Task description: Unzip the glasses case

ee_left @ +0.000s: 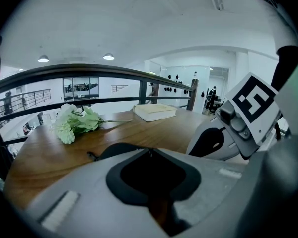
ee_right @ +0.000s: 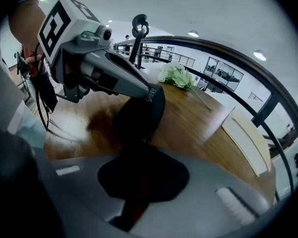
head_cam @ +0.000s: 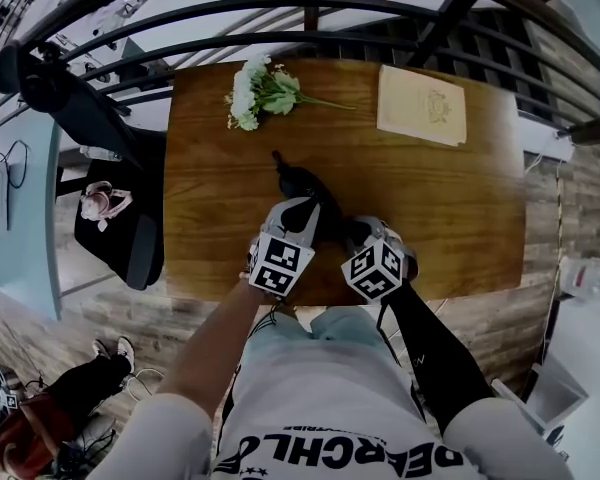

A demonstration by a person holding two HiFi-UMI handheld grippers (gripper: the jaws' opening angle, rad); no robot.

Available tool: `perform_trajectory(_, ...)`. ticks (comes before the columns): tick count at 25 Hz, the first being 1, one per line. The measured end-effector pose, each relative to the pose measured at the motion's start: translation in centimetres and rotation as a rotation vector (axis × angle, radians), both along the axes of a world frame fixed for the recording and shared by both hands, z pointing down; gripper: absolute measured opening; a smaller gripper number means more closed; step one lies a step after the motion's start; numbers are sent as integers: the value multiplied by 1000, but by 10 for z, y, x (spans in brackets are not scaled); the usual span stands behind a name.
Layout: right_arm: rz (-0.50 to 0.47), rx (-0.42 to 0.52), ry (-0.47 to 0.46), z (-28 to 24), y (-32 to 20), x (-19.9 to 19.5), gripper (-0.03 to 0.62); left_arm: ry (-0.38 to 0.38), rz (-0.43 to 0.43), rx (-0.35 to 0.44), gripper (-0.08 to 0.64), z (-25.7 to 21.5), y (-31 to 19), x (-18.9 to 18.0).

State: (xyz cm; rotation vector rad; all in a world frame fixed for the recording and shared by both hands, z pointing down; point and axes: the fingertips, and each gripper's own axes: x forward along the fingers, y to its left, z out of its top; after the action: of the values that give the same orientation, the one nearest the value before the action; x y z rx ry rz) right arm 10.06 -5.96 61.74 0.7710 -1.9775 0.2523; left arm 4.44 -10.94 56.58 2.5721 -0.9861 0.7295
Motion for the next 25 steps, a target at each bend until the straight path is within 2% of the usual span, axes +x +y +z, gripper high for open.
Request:
perform_trajectory(14,-95,25,46,1,-26,-1,29,-1,-5,13,20,-1,0,1)
perform_trajectory(25,-221,56,90,2,-47,-7,31,-6,-12,17,18,0,0,2)
